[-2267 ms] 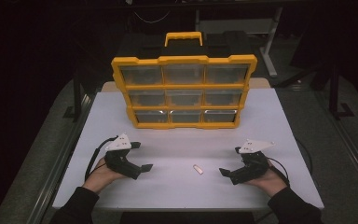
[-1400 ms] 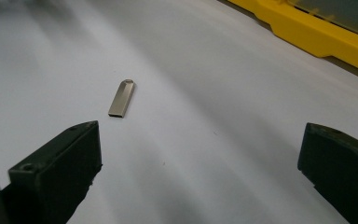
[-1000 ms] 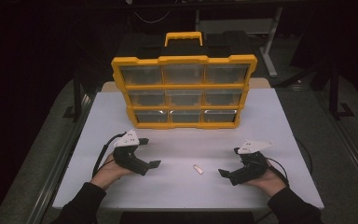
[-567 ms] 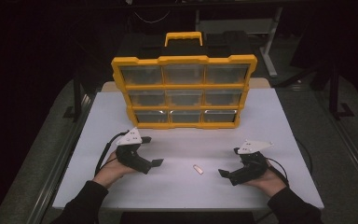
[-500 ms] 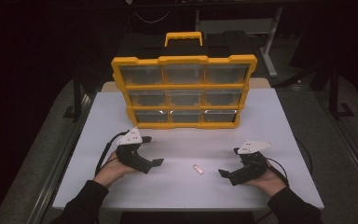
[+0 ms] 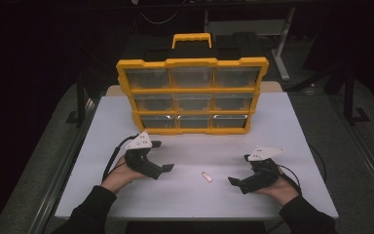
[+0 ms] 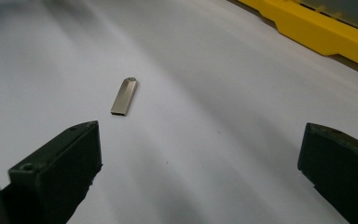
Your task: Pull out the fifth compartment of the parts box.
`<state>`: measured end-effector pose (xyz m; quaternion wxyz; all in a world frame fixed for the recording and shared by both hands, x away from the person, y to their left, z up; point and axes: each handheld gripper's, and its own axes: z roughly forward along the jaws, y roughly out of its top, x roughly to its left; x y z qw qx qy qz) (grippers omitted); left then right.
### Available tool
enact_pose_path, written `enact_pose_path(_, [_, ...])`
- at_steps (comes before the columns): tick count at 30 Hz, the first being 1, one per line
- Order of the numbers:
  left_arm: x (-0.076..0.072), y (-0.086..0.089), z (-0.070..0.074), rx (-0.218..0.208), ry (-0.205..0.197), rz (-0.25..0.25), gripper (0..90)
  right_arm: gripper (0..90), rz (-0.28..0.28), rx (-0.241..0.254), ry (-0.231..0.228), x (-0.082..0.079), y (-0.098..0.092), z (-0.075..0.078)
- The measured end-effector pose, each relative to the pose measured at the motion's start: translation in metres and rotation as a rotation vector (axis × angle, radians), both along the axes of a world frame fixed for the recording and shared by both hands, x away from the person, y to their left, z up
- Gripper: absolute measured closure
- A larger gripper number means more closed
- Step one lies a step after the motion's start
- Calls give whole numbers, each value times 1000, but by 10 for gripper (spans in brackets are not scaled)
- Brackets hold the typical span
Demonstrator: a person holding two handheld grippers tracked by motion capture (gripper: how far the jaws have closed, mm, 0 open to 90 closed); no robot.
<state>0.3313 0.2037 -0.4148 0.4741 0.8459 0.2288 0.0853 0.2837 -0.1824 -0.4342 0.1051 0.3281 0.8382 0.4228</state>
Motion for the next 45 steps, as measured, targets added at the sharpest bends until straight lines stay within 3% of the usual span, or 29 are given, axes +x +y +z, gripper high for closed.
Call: enact_pose_path(45, [11,-27,5,-12,-16,-31,1,0,-3,7,9,0,1,0])
